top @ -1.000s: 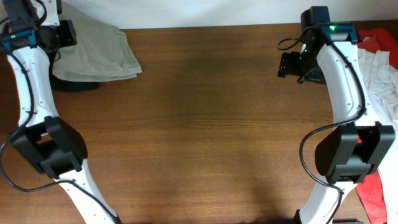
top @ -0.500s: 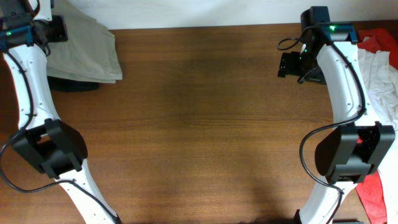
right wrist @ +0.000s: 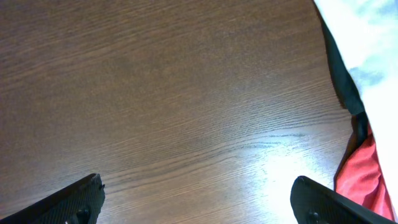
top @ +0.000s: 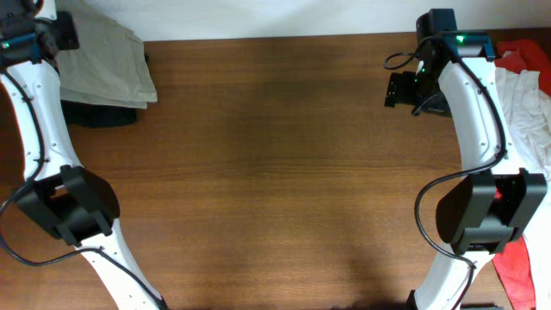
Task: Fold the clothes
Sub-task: 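Place the shorts on the black garment and press them flat, left gripper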
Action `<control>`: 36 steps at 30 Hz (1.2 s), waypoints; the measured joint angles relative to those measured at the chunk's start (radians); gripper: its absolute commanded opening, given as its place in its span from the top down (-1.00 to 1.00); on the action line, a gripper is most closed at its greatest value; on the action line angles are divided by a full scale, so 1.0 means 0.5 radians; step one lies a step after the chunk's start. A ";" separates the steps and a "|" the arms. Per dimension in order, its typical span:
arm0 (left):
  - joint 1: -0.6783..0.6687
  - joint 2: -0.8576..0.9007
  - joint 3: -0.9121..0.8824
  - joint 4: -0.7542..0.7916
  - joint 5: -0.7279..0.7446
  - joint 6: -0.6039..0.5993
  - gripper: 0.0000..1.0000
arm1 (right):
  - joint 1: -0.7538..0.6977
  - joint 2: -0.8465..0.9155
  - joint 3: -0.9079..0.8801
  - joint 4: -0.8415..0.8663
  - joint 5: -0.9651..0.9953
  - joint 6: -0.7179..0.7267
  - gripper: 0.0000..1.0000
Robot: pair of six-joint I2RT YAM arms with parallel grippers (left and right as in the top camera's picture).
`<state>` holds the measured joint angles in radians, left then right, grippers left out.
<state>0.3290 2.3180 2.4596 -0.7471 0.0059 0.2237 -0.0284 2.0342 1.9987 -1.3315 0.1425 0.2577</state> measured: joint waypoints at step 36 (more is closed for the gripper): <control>0.262 0.654 -0.016 0.301 -0.014 -0.074 0.99 | 0.000 0.000 0.000 0.001 0.000 0.000 -0.97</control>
<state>0.4599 2.6450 2.4516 -0.5964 -0.0010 0.1867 -0.0284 2.0342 1.9987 -1.3312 0.1425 0.2577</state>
